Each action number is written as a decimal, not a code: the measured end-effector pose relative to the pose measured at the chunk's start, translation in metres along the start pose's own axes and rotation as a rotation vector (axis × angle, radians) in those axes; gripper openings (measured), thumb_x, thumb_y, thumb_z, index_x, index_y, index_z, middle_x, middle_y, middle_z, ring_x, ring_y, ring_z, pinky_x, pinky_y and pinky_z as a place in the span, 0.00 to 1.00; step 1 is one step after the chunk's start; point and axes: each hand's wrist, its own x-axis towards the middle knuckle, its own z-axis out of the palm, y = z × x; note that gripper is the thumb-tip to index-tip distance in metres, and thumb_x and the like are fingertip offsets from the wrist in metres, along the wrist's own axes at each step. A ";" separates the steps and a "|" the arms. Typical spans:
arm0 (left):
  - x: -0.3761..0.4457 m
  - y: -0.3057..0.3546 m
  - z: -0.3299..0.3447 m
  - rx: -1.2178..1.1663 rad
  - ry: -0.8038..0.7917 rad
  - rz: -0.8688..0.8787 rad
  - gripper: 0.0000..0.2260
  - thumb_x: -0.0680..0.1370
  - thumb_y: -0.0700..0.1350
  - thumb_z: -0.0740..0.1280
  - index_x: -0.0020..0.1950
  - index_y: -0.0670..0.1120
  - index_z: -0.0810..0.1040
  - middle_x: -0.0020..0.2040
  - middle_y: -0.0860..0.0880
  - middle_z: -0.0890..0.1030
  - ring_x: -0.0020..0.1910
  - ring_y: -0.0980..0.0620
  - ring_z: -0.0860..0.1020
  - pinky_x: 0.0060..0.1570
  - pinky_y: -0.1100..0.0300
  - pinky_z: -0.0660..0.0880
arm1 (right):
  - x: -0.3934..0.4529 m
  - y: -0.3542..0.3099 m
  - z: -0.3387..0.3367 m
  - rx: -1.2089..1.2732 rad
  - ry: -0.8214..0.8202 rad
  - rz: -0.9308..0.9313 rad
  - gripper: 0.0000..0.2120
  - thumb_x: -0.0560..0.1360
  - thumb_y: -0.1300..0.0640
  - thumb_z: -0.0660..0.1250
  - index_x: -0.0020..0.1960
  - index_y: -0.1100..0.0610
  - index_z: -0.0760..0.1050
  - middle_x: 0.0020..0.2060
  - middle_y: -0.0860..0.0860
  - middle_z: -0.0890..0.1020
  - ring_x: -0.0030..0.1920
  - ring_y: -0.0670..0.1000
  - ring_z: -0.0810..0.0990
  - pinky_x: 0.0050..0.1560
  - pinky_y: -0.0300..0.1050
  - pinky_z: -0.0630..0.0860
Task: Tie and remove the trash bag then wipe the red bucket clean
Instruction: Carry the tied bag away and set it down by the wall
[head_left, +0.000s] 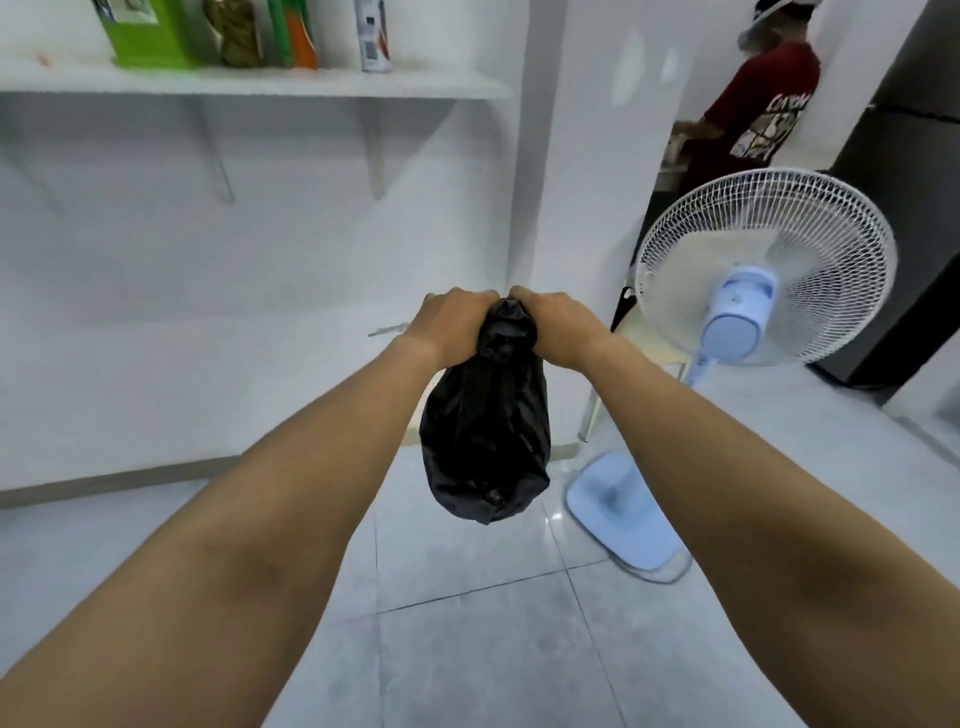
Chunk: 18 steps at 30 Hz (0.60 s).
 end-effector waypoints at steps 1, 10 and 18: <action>0.015 -0.014 0.006 -0.010 -0.022 -0.003 0.01 0.77 0.42 0.60 0.45 0.47 0.68 0.44 0.45 0.81 0.45 0.41 0.77 0.45 0.52 0.69 | 0.018 0.005 0.007 0.005 -0.009 0.007 0.10 0.76 0.60 0.59 0.57 0.57 0.68 0.46 0.58 0.80 0.46 0.61 0.78 0.46 0.56 0.76; 0.148 -0.106 0.087 -0.119 -0.162 -0.071 0.02 0.77 0.42 0.61 0.46 0.45 0.72 0.44 0.44 0.80 0.44 0.40 0.78 0.43 0.53 0.70 | 0.169 0.076 0.075 0.052 -0.125 0.090 0.05 0.76 0.60 0.59 0.52 0.56 0.67 0.44 0.55 0.79 0.45 0.59 0.77 0.46 0.55 0.76; 0.239 -0.202 0.244 -0.249 -0.271 -0.258 0.01 0.77 0.42 0.61 0.46 0.45 0.72 0.44 0.43 0.82 0.45 0.40 0.78 0.49 0.50 0.75 | 0.306 0.162 0.222 0.062 -0.291 0.070 0.02 0.77 0.58 0.58 0.49 0.53 0.68 0.44 0.55 0.80 0.43 0.59 0.77 0.43 0.50 0.75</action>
